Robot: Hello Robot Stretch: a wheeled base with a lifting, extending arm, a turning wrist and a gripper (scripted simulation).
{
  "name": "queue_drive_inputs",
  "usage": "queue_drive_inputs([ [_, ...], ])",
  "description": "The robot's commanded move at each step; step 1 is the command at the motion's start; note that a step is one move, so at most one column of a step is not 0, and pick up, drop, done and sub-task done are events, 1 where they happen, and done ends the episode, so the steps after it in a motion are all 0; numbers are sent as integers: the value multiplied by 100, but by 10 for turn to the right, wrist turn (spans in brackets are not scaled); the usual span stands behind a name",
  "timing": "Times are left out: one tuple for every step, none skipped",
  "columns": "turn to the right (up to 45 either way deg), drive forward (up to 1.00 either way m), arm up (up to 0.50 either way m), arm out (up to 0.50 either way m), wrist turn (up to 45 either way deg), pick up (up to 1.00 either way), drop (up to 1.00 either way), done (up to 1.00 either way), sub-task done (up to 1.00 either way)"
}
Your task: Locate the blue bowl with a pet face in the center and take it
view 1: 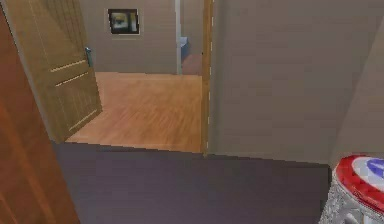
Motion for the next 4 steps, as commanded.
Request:
queue_drive_inputs([
  [0, 30, 0, 0, 0, 0, 0, 0, 0],
  [-180, 0, 0, 0, 0, 0, 0, 0, 0],
  [0, 100, 0, 0, 0, 0, 0, 0, 0],
  [-60, 0, 0, 0, 0, 0, 0, 0, 0],
])
